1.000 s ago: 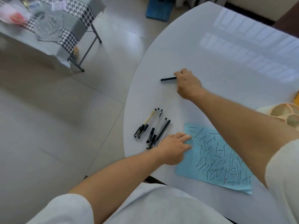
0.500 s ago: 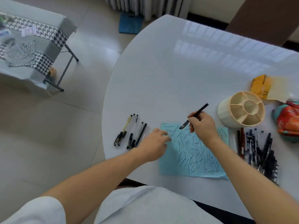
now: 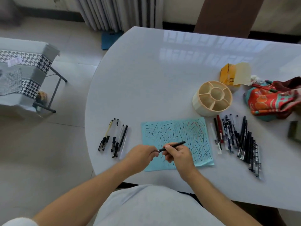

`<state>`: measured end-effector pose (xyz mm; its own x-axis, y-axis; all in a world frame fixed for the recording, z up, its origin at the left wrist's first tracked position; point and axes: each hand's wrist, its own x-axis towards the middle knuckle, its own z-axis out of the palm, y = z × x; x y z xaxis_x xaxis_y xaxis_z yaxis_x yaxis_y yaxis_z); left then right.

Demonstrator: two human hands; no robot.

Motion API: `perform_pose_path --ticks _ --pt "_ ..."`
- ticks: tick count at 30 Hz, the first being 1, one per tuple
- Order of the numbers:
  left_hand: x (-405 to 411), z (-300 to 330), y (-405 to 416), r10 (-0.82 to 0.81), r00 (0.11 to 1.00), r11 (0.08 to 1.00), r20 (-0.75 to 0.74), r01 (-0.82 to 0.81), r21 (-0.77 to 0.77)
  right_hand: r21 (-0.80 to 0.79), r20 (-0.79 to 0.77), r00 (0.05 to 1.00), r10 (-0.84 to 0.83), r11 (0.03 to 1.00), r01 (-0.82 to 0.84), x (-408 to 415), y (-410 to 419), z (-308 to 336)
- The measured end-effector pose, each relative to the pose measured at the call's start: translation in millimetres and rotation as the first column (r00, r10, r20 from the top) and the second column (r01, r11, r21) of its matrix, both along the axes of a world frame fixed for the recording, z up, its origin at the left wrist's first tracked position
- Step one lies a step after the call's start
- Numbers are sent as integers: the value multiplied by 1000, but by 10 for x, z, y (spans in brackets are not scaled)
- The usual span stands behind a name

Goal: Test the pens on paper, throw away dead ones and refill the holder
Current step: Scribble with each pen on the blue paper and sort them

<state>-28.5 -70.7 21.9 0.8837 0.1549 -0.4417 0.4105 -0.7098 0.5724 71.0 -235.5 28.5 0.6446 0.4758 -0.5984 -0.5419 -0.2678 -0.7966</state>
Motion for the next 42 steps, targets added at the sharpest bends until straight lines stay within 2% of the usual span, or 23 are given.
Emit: perform_pose_path --ticks 4,10,13,16,18,20,24,26,28,30,33,35,38,42 --pt "56 7 -92 -11 999 982 33 5 191 -43 0 993 -120 992 120 -38 75 -45" --pt "28 -4 -191 -23 998 952 64 2 305 -69 -46 986 -160 985 157 -31 79 -91" --pt "33 31 -245 13 999 959 40 -24 284 -28 -99 981 -167 986 165 -8 70 -94" --pt "63 143 -254 124 992 982 -31 -118 149 11 -61 991 -118 993 119 11 56 -67" --pt "60 225 -195 197 977 977 -84 -203 -61 48 -45 995 -89 995 91 24 45 -37" --pt "35 298 -116 237 962 923 -136 -266 -279 90 -59 996 -62 994 67 39 46 -13" --pt "-9 334 19 199 959 839 -202 -273 -471 138 -85 996 0 990 12 -11 89 -16" --pt "-77 299 142 185 946 759 -267 -310 -572 148 -116 991 -68 985 85 21 65 -37" --pt "-233 247 321 161 927 688 -338 -351 -635 135 -150 966 -211 963 232 187 -47 -56" --pt "-412 173 475 170 925 734 -341 -349 -582 71 -72 961 -266 960 271 394 -196 -63" --pt "-564 42 546 186 967 930 -175 -231 -287 -40 93 984 -149 987 153 412 -219 -75" --pt "-555 -7 489 72 996 992 -44 -76 -98 -55 135 987 -86 994 94 228 -68 -89" --pt "-492 -123 351 -150 981 988 123 153 -18 -132 271 962 -18 990 56 -85 198 -159" --pt "-423 -263 234 -328 929 945 171 322 62 -278 480 868 126 961 14 -336 454 -245"
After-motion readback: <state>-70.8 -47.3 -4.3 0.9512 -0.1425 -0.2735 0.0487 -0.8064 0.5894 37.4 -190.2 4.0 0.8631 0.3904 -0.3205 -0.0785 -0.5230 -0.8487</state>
